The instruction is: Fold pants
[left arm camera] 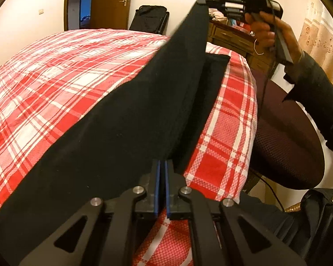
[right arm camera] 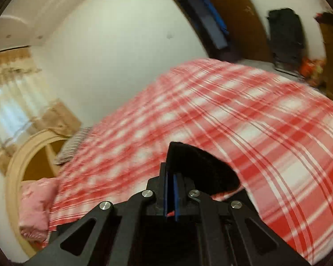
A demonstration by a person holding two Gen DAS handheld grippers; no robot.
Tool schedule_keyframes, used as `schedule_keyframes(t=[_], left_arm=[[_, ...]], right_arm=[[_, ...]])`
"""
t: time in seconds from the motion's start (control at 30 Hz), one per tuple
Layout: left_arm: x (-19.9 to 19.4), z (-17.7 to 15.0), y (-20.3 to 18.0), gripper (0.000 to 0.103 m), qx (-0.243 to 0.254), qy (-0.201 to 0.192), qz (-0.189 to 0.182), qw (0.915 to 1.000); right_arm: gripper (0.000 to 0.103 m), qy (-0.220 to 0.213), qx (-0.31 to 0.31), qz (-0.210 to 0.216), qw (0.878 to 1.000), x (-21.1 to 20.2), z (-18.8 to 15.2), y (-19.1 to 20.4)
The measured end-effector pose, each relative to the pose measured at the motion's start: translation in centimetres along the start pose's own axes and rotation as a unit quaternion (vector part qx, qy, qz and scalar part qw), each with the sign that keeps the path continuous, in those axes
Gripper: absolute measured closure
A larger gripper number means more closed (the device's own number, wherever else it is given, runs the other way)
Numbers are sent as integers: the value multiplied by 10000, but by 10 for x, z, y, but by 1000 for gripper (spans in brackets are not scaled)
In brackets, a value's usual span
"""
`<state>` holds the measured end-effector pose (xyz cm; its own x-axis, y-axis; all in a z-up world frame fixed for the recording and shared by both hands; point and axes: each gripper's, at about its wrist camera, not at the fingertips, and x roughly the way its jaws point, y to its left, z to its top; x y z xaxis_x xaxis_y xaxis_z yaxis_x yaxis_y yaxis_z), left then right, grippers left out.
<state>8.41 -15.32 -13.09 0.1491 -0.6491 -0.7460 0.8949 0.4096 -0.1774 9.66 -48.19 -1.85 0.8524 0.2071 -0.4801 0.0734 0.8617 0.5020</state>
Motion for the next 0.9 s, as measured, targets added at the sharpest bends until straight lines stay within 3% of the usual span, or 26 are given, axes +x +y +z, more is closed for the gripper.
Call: schedule_keyframes(t=[0.1,0.27,0.37,0.67,0.8,0.9], left_arm=[[2,-3,-1,99,2,52,-99,9999],[7,-8,-2,99,100,168,-238,9995],[6,-6,-2,99,156,209,-255,9993],[4,-6,-4,99,182,217,-208,9994],[9,-6,-1,99,129,238,-220,9994],[6,-5,4,95,-36,164,-174,9997]], right_arm=[[99,228,-128,-124,9996,1,-14,-9],[99,600,701,-604,9939,-13,-64,-71],[99,641,901,-705,9914,-16,-80,-88],[99,449,953,-536,9930,-22,-81,-84],[99,712,1006,-773,9894,-15,-91,-95],[97,685,1221,-680,9878,-18,-89,-100]])
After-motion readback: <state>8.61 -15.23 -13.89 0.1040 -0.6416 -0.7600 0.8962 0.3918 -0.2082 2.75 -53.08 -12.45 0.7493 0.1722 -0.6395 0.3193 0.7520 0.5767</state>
